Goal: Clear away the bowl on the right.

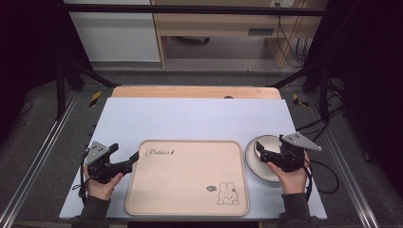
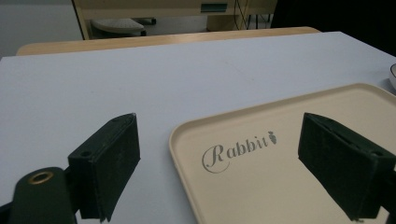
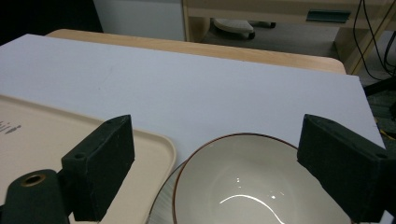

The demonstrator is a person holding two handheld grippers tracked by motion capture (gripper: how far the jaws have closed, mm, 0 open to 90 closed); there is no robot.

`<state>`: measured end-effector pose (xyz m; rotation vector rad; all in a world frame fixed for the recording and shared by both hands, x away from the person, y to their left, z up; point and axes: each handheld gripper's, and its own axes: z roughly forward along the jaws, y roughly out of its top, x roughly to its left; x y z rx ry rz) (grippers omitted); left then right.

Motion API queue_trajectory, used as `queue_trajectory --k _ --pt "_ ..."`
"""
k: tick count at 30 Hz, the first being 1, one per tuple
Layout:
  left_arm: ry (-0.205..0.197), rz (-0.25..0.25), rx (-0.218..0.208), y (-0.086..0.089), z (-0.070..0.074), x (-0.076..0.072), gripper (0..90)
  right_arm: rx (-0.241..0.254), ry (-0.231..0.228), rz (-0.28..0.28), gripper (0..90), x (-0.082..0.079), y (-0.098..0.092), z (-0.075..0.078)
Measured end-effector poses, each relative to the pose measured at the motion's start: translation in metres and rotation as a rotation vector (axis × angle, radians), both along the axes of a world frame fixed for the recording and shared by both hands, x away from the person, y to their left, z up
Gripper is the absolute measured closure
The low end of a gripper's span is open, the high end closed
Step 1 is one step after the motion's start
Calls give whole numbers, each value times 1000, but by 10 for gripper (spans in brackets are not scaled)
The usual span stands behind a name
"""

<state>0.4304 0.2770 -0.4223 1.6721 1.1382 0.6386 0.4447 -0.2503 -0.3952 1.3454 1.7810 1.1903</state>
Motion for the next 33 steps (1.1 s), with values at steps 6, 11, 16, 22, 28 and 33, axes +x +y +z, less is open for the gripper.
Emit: queue_trajectory --k 6,11,16,22,28,33 --pt "0 1 0 0 0 0 122 9 -1 -27 129 1 -11 4" --pt "3 3 -2 1 0 0 122 14 5 -54 142 0 -19 6" --pt "2 2 -1 2 0 0 123 -2 17 -82 152 2 -26 4" --pt "4 5 0 1 0 1 123 -12 45 -111 175 4 -34 0" --pt "8 3 16 0 -1 1 125 -24 101 -132 222 8 -42 -6" --pt "10 -3 17 0 -1 1 125 -29 136 -152 264 13 -48 -11"
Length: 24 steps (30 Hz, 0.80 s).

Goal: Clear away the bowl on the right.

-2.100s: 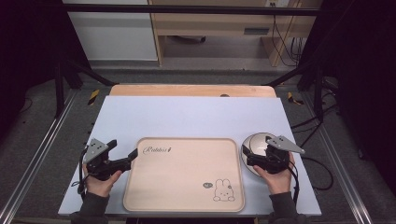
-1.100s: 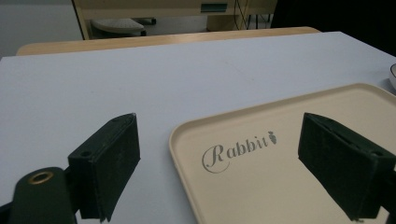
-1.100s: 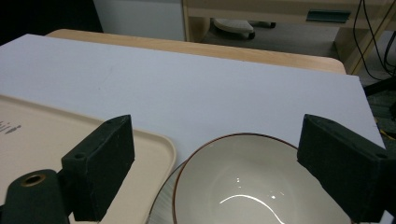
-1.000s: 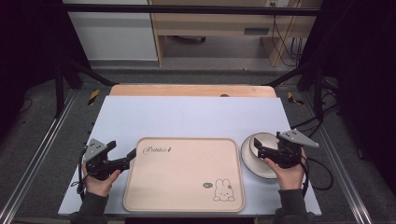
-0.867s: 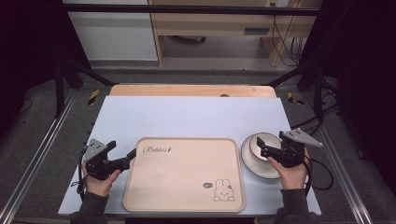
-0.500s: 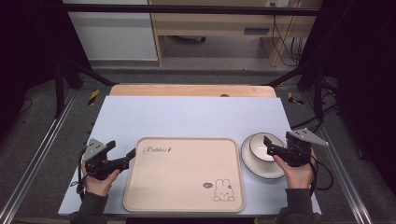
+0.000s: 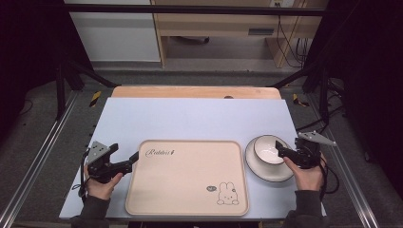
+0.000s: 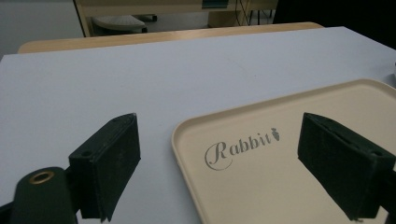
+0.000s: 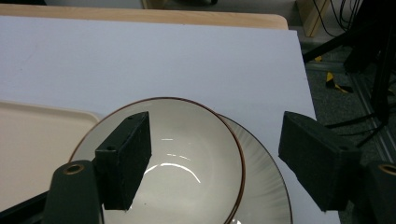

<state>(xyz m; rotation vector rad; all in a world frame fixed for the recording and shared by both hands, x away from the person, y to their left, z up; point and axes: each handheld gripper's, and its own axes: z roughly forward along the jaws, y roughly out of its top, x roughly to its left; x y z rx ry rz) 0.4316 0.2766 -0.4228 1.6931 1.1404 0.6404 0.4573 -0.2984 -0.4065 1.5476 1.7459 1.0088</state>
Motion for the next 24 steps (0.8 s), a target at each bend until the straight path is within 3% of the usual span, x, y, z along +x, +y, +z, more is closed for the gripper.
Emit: queue_trajectory --k 24 --pt "13 -6 11 -1 -1 1 128 -9 220 -25 458 24 -10 -21"
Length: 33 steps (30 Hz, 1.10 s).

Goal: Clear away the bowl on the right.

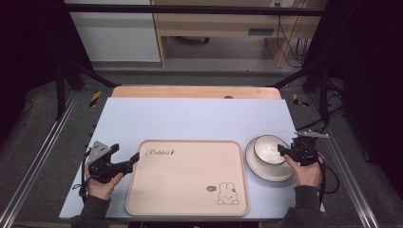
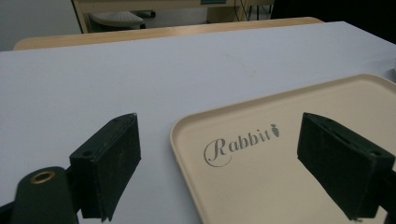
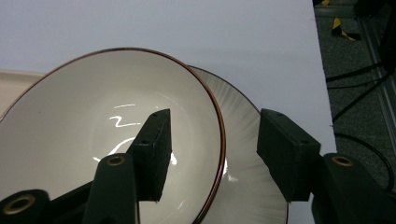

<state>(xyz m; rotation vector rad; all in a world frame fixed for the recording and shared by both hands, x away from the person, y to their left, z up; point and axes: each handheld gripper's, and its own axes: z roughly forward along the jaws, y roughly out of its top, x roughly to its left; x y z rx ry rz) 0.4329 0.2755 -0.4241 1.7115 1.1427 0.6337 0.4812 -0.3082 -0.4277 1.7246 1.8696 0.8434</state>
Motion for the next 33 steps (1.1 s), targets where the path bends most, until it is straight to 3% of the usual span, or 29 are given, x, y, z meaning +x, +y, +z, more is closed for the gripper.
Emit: queue_trajectory --k 22,33 --pt "18 -10 12 -1 -2 2 132 40 118 5 642 11 0 -10" --pt "21 -14 17 -2 -2 2 131 62 146 5 730 15 -1 -13"
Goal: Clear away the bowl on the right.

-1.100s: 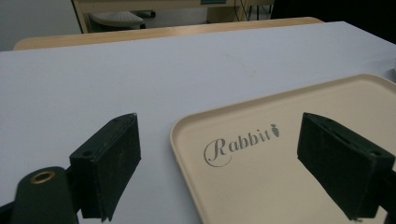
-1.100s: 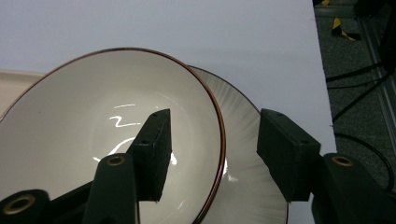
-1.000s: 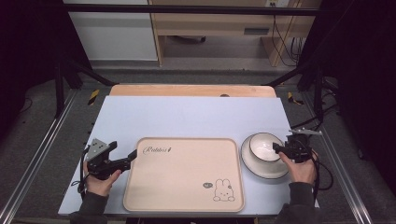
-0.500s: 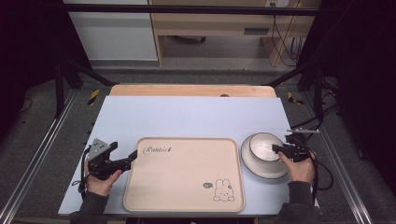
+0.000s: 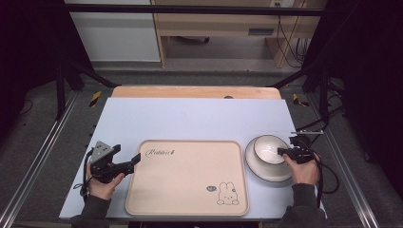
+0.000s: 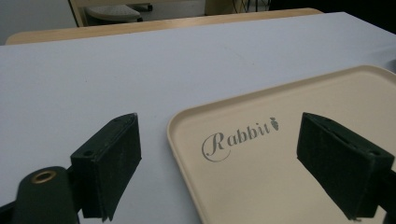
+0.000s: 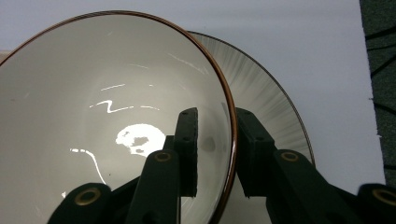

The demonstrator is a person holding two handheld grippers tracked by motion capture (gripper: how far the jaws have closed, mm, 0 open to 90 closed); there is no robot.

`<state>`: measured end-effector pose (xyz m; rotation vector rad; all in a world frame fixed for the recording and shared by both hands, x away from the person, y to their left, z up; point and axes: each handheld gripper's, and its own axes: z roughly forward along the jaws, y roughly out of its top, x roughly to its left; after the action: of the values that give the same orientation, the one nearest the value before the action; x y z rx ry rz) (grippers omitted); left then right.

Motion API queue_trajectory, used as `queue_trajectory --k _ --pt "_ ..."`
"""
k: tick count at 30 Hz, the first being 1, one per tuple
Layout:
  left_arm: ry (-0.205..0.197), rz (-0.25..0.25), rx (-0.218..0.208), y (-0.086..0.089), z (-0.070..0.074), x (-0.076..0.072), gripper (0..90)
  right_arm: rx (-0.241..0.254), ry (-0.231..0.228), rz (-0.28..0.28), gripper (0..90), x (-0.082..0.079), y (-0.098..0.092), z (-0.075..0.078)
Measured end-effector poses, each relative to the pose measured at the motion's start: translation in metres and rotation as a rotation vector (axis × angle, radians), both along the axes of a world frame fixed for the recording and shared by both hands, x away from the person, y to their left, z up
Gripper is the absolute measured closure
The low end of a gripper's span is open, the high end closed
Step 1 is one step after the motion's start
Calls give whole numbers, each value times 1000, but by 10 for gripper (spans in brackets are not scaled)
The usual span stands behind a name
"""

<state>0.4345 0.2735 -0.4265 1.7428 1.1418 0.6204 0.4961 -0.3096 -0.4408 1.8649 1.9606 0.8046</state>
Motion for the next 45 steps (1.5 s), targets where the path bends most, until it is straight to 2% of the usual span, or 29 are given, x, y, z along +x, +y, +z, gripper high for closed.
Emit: queue_trajectory --k 4,5,11,12,14,15,21,33,45 --pt "1 0 1 0 0 0 132 14 16 -7 763 1 1 0" --pt "2 0 1 -1 0 0 132 5 10 2 765 1 0 -1" --pt "3 0 3 -1 -1 0 133 55 28 -27 784 2 -1 1" --pt "3 0 3 0 -1 0 134 47 25 -25 787 2 -2 0" --pt "4 1 3 0 -1 0 135 61 27 -32 792 3 -3 0" --pt "4 1 3 0 -1 0 135 54 17 -15 795 3 -5 -1" --pt "6 1 3 0 -1 1 136 88 10 -32 818 2 -6 1" --pt "8 1 3 0 -1 1 138 66 -7 -50 825 0 -2 4" --pt "11 -4 0 0 -1 1 140 43 -33 -36 825 -3 1 8"
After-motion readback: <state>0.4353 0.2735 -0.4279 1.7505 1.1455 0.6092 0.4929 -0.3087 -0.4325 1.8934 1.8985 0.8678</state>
